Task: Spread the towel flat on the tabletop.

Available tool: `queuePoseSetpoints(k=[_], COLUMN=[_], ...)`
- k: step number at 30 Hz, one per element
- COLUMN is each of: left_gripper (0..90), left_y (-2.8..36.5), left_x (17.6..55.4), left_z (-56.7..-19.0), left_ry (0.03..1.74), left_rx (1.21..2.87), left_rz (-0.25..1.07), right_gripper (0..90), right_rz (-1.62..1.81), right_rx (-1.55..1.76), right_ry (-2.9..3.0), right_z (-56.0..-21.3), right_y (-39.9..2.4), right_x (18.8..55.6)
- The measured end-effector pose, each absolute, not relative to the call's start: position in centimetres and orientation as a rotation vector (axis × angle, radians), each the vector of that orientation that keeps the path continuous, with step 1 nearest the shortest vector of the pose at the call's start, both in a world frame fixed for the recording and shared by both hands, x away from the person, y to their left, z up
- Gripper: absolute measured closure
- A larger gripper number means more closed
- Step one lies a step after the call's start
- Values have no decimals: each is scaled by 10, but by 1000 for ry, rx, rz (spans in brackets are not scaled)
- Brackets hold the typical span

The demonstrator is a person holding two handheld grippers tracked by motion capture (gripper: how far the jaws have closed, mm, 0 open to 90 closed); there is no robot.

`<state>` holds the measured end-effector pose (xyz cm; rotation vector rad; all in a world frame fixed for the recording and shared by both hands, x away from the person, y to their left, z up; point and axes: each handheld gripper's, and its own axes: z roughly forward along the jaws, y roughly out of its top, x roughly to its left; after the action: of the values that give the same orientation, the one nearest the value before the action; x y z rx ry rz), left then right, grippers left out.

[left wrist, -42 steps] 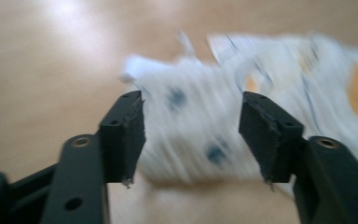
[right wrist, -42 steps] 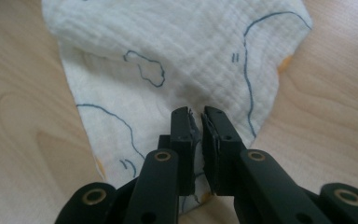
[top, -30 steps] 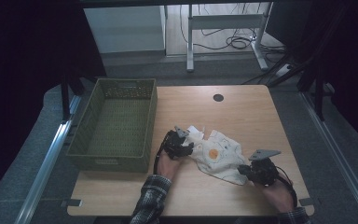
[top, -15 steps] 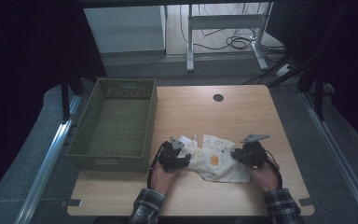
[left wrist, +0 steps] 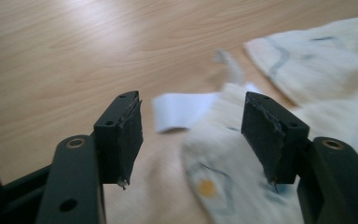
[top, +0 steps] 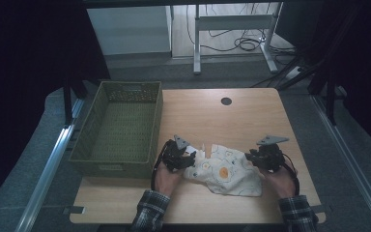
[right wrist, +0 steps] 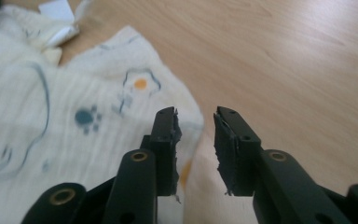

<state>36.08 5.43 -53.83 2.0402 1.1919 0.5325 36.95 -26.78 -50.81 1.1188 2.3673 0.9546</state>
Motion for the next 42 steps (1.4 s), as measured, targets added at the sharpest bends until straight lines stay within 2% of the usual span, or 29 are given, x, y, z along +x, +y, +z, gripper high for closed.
queuePoseSetpoints(k=[8, 11, 12, 14, 16, 17, 19, 25, 28, 31, 34, 35, 37, 38, 39, 42], left_gripper=[385, 391, 408, 468, 615, 689, 851, 884, 885, 884, 867, 785, 421, 365, 361, 325], left_y=[60, 62, 62, 61, 58, 58, 57, 63, 67, 70, 75, 75, 75, 76, 77, 75], left_x=[360, 357, 356, 355, 353, 352, 350, 344, 338, 325, 321, 331, 364, 372, 377, 374], left_z=[-561, -561, -561, -561, -561, -561, -561, -547, -524, -490, -434, -420, -407, -407, -410, -434], left_ry=[1227, 1211, 1199, 1173, 1147, 1134, 1123, 1131, 1121, 1106, 1073, 1078, 1160, 1182, 1195, 1166], left_rx=[2032, 2039, 2046, 2047, 2045, 2047, 2040, 1958, 1912, 1875, 1743, 1740, 1778, 1786, 1788, 1802], left_rz=[431, 434, 433, 425, 404, 387, 346, 380, 431, 546, 764, 805, 755, 740, 718, 660], right_gripper=[544, 539, 548, 645, 810, 849, 870, 876, 876, 877, 877, 877, 853, 749, 657, 622], right_rz=[920, 893, 899, 925, 916, 924, 909, 963, 1008, 1070, 1121, 1136, 1089, 973, 923, 892], right_rx=[1093, 1081, 1093, 1111, 1107, 1113, 1116, 1082, 1054, 1011, 993, 1005, 1062, 1157, 1218, 1293], right_ry=[2423, 2439, 2443, 2464, 2478, 2496, 2504, 2448, 2398, 2332, 2222, 2183, 2103, 2075, 2072, 2078], right_z=[-530, -537, -537, -537, -536, -536, -535, -516, -497, -471, -439, -430, -426, -433, -440, -467], right_y=[-239, -235, -236, -238, -239, -240, -241, -252, -258, -262, -270, -274, -283, -290, -295, -313], right_x=[392, 393, 392, 391, 388, 387, 384, 371, 365, 355, 351, 356, 373, 390, 399, 404])
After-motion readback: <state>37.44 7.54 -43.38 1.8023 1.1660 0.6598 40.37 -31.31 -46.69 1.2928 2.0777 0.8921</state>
